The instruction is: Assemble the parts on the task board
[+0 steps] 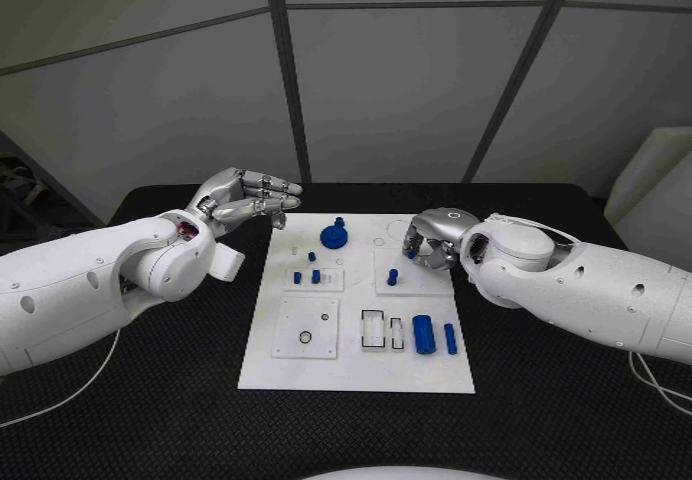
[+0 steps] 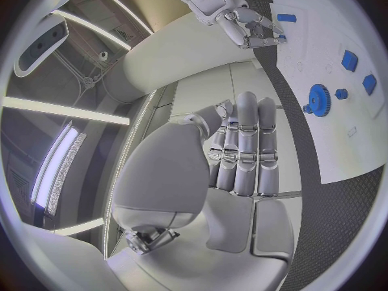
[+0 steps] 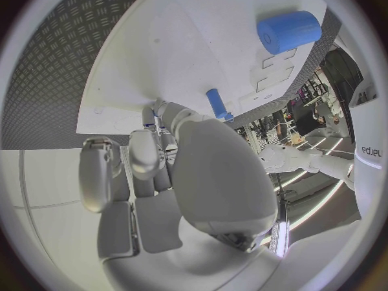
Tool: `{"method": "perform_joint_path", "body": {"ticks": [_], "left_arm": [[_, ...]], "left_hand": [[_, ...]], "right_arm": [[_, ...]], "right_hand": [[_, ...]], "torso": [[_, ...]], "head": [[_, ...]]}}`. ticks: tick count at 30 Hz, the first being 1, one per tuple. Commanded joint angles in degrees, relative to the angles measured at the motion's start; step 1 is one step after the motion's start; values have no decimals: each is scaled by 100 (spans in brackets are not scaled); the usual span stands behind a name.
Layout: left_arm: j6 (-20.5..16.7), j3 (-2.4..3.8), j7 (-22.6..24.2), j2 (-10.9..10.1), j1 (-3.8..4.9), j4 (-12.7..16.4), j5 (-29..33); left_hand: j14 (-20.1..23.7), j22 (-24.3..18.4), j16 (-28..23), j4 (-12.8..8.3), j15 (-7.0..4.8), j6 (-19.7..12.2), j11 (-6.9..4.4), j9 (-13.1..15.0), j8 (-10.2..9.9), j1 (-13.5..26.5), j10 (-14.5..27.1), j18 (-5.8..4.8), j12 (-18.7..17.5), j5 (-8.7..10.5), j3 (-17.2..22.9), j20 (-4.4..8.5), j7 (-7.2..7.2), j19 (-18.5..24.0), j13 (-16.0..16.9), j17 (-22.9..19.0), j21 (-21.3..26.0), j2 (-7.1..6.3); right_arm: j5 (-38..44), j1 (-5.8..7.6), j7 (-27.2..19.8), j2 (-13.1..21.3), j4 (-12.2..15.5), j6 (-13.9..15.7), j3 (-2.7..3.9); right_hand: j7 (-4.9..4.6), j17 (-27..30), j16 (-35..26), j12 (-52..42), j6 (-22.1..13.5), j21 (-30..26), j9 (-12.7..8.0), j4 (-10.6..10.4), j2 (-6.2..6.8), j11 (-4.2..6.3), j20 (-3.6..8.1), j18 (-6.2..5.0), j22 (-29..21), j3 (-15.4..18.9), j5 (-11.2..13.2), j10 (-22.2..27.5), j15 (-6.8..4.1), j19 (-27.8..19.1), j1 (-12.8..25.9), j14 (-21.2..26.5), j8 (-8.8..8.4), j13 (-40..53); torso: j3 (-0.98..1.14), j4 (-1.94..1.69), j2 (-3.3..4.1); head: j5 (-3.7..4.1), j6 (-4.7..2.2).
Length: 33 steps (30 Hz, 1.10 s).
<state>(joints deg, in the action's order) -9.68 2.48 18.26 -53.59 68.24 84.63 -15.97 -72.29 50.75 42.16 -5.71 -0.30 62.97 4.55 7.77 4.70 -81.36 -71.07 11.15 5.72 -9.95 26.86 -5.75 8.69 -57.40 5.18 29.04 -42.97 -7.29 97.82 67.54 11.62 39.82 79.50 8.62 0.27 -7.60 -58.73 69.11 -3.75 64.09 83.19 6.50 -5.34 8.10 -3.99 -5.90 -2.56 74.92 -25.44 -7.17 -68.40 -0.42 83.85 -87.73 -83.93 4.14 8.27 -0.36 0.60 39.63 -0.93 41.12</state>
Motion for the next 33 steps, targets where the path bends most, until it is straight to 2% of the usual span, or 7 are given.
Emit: {"method": "perform_joint_path", "body": {"ticks": [1,6,17,27,33], "left_arm": [[182,5,-55,6,6,10,57],[204,4,-90,6,6,5,57],[218,4,-142,7,6,-4,57],[200,3,-162,-5,4,-41,57],[200,1,-174,-14,1,-68,57]], "left_hand": [[-17,13,-30,-40,7,11,18,3,-29,5,23,-66,10,-55,8,6,14,44,7,-9,-8,46],[-18,15,-39,-45,9,5,21,2,-35,9,30,-67,7,-64,3,6,17,46,7,-12,-9,42],[-20,21,-60,-56,13,-12,27,-2,-51,20,47,-68,1,-50,-11,3,24,52,8,-20,-8,33],[-20,24,-81,-65,16,-28,33,-6,-65,21,61,-68,-5,-44,-12,1,30,57,8,-27,-5,39],[-20,24,-81,-65,16,-28,33,-6,-65,21,61,-68,-5,-44,-12,1,30,57,8,-27,-5,39]], "right_arm": [[164,-15,138,-21,-16,-241,-16],[242,-21,215,-42,-40,-181,-16],[371,-44,269,-34,31,421,-15],[395,-49,212,192,338,888,-9],[360,-48,166,387,653,1134,1]], "right_hand": [[8,9,-6,12,59,29,-8,22,-16,-10,47,67,877,-60,-31,-43,-38,216,67,-82,8,-17],[13,12,4,12,83,45,-5,65,-37,-4,55,71,894,-120,-34,-64,-47,224,104,-81,6,-36],[72,109,-11,-8,255,245,40,150,-131,60,102,127,1091,-203,-16,-245,-102,346,355,-73,44,-67],[82,112,4,-1,285,319,52,236,-123,74,120,148,1163,-233,-61,-283,-115,392,376,-77,42,-77],[82,106,14,3,292,345,55,264,-117,75,123,156,1188,-243,-74,-289,-118,408,383,-79,39,-81]], "torso": [[1,0,-5],[-2,-1,-1],[0,3,-7],[1,4,-13],[-1,2,-14]], "head": [[13,10],[21,8],[27,14],[21,-16],[23,-29]]}}
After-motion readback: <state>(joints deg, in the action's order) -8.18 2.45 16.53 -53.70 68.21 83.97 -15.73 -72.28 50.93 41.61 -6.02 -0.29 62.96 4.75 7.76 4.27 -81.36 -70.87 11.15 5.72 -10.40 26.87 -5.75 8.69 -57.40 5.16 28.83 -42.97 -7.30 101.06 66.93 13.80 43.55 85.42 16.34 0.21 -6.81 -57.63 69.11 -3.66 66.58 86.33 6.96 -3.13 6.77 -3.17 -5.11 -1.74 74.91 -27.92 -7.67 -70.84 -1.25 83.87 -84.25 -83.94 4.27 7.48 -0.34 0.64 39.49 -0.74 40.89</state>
